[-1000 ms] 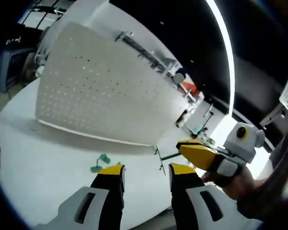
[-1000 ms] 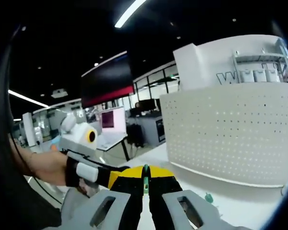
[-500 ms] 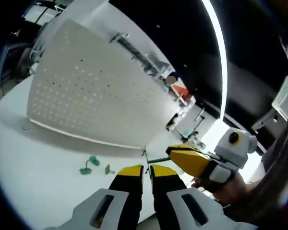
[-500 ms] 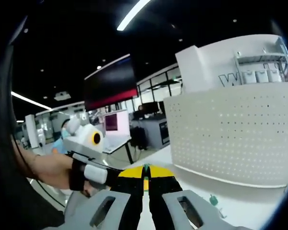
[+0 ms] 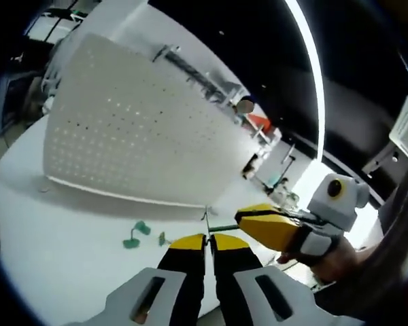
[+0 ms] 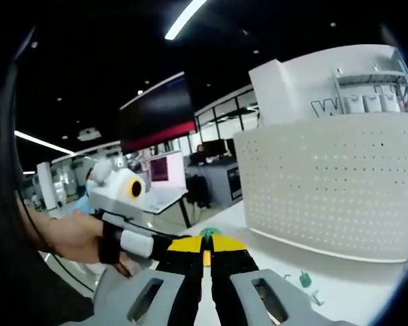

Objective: Insert the hook assembly into the mounting plate slot until the hook locks in place.

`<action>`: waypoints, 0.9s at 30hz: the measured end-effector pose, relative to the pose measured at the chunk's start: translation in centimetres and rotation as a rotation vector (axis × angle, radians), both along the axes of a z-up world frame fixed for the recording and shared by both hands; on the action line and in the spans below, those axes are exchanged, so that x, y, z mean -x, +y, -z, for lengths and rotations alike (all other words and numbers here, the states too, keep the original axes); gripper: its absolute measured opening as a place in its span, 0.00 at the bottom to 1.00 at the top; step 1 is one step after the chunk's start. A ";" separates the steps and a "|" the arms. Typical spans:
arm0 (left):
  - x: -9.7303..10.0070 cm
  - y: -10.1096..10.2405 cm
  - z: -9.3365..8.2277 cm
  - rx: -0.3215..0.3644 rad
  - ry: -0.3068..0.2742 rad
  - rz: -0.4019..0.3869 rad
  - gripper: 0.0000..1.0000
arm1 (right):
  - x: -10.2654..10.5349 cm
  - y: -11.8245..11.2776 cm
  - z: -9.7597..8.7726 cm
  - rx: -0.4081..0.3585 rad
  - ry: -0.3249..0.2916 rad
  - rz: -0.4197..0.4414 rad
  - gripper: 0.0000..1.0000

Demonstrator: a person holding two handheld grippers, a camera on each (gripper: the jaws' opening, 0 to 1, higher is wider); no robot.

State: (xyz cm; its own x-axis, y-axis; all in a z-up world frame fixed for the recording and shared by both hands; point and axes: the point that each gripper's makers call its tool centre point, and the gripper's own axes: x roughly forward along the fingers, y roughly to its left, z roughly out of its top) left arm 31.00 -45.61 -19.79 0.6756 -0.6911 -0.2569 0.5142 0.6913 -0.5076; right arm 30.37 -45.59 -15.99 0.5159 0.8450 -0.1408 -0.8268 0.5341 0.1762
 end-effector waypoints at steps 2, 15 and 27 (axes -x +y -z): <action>-0.1 0.0 0.0 -0.062 -0.030 0.001 0.02 | -0.1 0.0 0.1 0.000 0.012 0.002 0.01; -0.4 0.5 -0.5 -0.095 -0.058 -0.024 0.01 | 0.1 0.3 0.5 -0.015 0.072 -0.008 0.06; -1.0 2.1 -0.1 -0.176 -0.075 -0.075 0.01 | 0.1 -0.1 0.2 -0.032 0.083 0.004 0.06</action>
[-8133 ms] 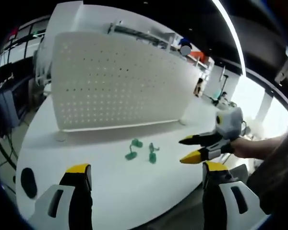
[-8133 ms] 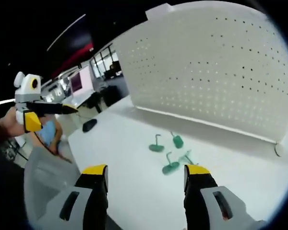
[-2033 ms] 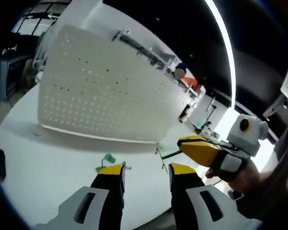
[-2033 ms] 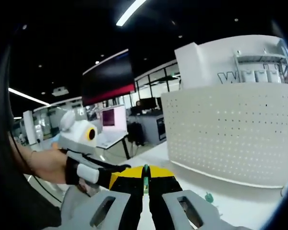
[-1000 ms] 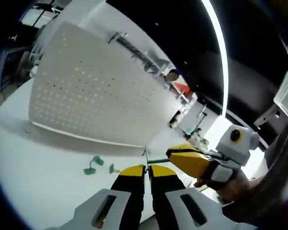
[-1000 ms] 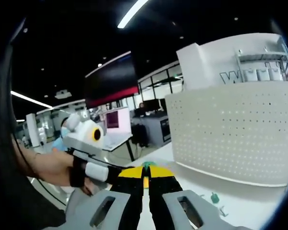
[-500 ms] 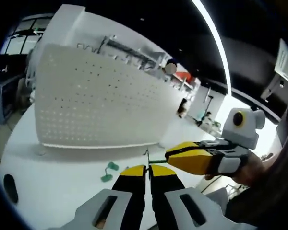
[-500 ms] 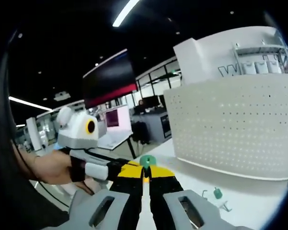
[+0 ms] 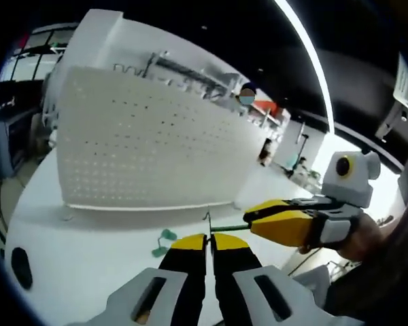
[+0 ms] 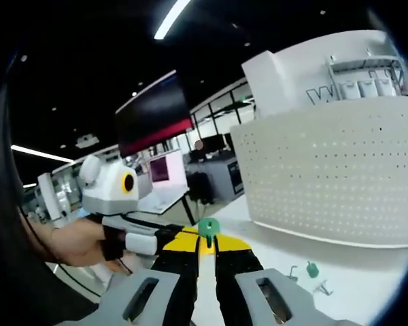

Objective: Insert the hook assembly into the mounting plate slot until the hook locks in place.

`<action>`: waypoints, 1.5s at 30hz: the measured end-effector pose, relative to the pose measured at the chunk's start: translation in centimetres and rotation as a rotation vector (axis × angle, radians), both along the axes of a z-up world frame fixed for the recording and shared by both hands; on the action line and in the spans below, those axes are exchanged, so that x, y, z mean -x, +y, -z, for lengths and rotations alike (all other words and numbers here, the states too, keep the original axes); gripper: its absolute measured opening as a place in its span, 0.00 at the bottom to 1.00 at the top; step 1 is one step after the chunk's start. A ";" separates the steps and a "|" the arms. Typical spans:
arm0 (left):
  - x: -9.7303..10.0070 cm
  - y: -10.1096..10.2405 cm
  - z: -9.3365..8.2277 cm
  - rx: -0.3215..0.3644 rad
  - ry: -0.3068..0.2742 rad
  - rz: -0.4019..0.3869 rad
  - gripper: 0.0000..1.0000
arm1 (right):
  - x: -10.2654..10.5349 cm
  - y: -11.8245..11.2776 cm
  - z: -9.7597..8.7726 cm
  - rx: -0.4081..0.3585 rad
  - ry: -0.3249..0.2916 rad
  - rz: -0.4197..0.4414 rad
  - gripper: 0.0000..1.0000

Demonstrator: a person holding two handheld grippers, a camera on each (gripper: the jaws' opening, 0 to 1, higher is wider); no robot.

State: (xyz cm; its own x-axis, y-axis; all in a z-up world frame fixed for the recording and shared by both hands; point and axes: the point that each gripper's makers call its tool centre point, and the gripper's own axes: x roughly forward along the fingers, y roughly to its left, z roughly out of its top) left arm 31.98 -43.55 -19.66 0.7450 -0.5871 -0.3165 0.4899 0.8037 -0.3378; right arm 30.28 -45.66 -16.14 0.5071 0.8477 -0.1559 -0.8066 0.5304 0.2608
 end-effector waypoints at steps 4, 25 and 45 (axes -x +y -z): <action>-0.2 0.9 -0.4 -0.055 -0.036 -0.033 0.01 | 0.2 -0.1 0.2 0.010 0.004 -0.006 0.06; 0.3 -0.7 -1.8 -0.127 -0.110 0.009 0.02 | 0.5 0.0 -0.3 0.010 -0.033 -0.020 0.06; 0.3 -1.7 -2.8 -0.092 -0.151 0.020 0.02 | -0.2 -0.6 -0.9 -0.150 0.105 0.033 0.04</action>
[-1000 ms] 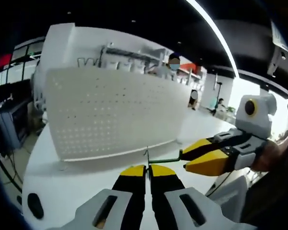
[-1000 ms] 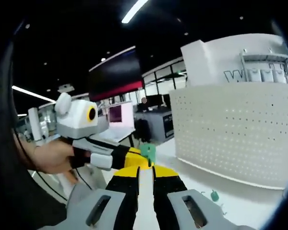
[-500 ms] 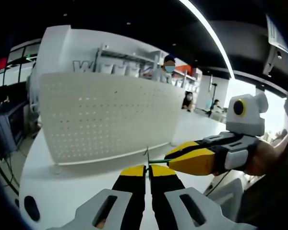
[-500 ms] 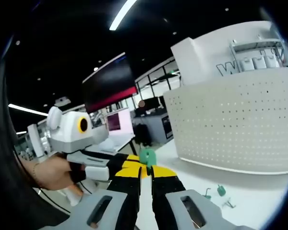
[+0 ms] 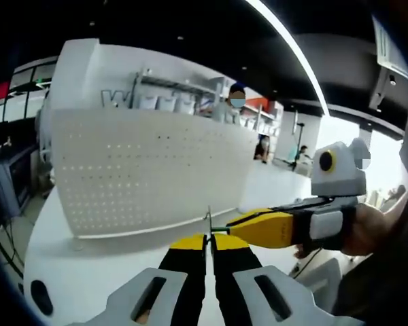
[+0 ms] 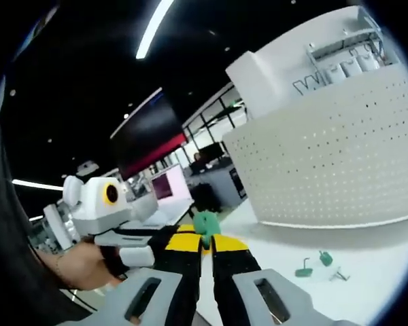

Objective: Insert the hook assembly into the mounting plate slot until the hook locks in place.

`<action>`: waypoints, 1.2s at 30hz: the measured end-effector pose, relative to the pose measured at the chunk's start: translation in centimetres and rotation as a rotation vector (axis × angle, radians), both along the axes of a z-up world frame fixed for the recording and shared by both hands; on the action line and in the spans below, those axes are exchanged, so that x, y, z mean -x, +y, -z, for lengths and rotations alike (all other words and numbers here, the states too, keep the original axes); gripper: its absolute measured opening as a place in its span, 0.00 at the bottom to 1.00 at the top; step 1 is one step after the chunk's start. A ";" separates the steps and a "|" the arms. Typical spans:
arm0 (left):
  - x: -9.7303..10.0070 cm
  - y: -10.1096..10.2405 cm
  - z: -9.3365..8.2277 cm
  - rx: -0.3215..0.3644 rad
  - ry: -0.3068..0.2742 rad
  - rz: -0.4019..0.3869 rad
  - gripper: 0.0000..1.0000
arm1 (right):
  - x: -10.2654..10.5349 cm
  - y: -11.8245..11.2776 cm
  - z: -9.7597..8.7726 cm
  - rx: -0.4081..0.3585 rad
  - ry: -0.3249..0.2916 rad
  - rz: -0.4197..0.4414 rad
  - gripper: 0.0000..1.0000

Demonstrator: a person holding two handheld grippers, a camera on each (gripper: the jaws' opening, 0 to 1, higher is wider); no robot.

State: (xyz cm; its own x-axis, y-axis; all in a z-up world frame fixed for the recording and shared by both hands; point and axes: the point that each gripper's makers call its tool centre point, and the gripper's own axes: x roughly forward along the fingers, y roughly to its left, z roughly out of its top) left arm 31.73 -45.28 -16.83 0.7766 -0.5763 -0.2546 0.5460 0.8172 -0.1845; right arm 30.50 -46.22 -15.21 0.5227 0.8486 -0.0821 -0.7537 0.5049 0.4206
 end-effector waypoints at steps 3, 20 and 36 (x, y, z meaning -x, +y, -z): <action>0.0 0.0 -0.1 0.005 -0.001 -0.004 0.02 | 0.0 -0.1 -0.3 -0.016 0.001 0.007 0.04; 0.1 -0.1 -0.4 0.017 -0.016 -0.010 0.02 | 0.1 -0.3 -0.4 -0.042 0.013 0.019 0.05; 0.2 -0.5 -0.3 0.020 -0.013 0.004 0.02 | 0.0 -0.2 -0.5 -0.075 0.058 0.012 0.04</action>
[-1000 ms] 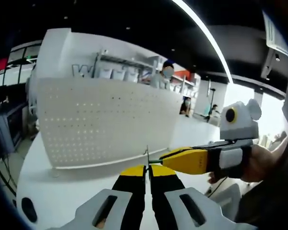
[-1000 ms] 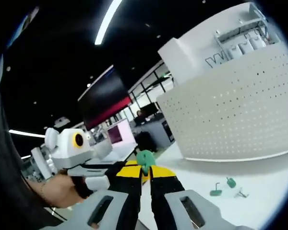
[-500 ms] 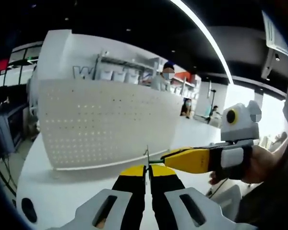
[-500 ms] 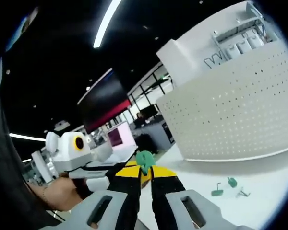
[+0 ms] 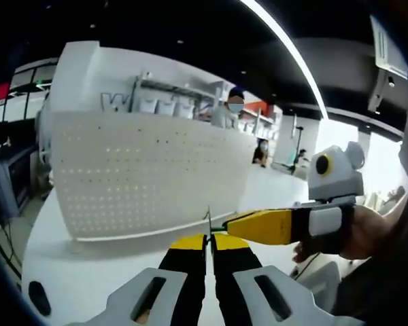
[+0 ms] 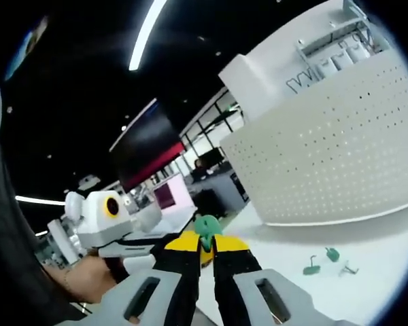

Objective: Insert the hook assembly into the mounting plate slot until the hook locks in place.

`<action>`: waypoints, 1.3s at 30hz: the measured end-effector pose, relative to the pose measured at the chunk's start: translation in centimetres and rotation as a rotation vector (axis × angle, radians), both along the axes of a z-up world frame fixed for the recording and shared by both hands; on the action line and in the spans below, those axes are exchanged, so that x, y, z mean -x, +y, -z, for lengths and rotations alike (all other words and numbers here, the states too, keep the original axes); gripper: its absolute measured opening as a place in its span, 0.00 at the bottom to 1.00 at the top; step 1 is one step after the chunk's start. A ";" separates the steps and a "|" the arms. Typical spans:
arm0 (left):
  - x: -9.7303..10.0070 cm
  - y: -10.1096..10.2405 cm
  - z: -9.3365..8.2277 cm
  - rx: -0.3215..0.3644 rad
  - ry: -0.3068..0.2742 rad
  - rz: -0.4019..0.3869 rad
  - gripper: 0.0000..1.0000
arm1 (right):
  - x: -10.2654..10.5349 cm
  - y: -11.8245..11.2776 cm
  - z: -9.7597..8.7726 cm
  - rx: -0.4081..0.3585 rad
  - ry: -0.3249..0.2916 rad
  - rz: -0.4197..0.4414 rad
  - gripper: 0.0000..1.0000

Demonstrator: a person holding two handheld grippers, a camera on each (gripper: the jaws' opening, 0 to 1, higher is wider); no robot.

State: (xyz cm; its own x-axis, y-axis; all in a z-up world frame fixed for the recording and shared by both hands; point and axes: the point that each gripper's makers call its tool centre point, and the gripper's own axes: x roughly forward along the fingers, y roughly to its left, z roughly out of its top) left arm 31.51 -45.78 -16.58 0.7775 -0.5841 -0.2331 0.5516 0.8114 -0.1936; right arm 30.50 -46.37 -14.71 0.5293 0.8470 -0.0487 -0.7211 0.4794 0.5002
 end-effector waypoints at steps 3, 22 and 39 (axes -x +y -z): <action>-0.1 0.1 0.0 0.006 0.004 -0.002 0.02 | -0.1 0.1 0.1 -0.023 0.035 -0.002 0.05; -0.2 -0.7 0.1 -0.156 -0.038 0.015 0.02 | -0.5 -0.6 0.3 0.090 -0.044 0.029 0.00; 0.1 -1.3 1.8 -0.227 -0.022 0.055 0.18 | -0.2 -0.6 1.3 0.154 -0.064 0.010 0.00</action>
State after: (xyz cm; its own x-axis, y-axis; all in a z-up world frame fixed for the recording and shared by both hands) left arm 31.44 -47.04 -18.34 0.7523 -0.5603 -0.3465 0.5982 0.8014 0.0027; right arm 30.69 -47.02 -16.04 0.5436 0.8270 -0.1433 -0.7442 0.5539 0.3734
